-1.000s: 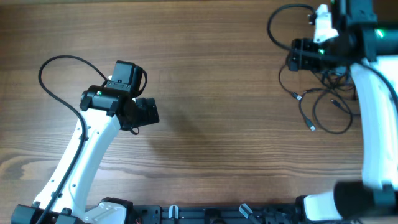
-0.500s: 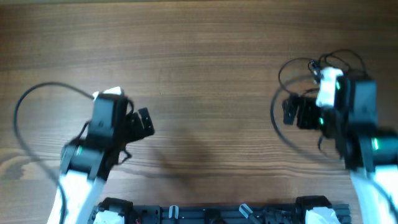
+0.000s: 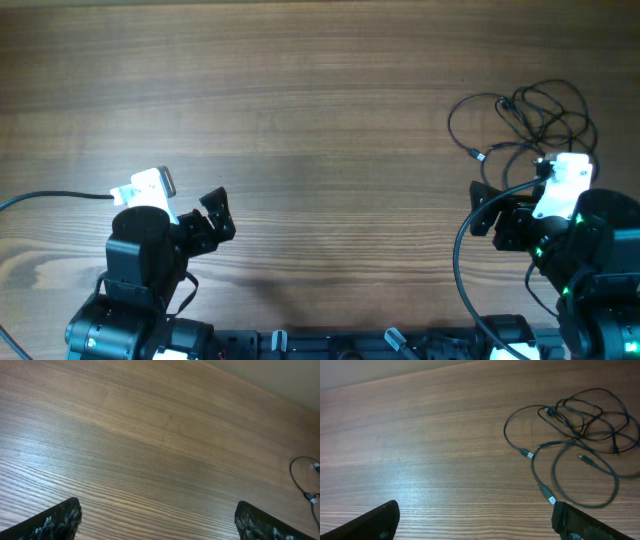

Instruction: Untangle cables

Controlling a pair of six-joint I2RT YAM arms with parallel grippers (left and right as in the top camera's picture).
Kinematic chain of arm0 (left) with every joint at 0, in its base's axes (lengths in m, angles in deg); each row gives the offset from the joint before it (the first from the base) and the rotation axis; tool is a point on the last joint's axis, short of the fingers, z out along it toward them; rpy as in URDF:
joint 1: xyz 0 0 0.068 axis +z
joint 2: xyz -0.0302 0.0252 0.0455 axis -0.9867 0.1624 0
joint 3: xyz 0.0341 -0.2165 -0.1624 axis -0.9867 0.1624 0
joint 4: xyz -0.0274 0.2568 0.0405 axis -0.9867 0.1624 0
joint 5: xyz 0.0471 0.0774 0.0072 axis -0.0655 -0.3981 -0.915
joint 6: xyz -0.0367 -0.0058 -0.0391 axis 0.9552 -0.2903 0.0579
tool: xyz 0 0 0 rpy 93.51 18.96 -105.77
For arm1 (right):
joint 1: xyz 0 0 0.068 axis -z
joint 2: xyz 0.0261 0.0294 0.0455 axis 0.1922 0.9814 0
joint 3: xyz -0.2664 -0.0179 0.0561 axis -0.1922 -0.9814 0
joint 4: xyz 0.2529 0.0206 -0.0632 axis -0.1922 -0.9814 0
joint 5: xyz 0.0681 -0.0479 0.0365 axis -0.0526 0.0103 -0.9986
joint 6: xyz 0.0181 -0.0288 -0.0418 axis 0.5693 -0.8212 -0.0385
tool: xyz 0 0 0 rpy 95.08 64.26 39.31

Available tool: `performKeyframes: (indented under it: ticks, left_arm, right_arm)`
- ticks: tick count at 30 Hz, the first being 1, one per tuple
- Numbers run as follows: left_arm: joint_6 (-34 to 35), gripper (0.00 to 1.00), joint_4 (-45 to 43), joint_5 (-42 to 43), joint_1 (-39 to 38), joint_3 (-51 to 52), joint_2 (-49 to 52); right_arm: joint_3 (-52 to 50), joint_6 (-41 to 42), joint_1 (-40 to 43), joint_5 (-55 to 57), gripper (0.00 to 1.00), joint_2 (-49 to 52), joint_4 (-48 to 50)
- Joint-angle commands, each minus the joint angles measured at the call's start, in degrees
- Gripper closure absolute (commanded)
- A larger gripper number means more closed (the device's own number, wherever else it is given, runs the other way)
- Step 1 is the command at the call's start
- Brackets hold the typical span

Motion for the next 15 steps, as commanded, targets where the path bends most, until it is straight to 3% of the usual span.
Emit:
performKeyframes:
  ticks: [1, 15]
  left_arm:
    - [0.7, 0.0, 0.2, 0.5, 0.2, 0.7, -0.1]
    - [0.7, 0.0, 0.2, 0.5, 0.2, 0.7, -0.1]
  right_arm:
    - [-0.2, 0.8, -0.2, 1.2, 0.0, 1.0, 0.1]
    - [-0.3, 0.8, -0.2, 1.2, 0.0, 2.5, -0.1]
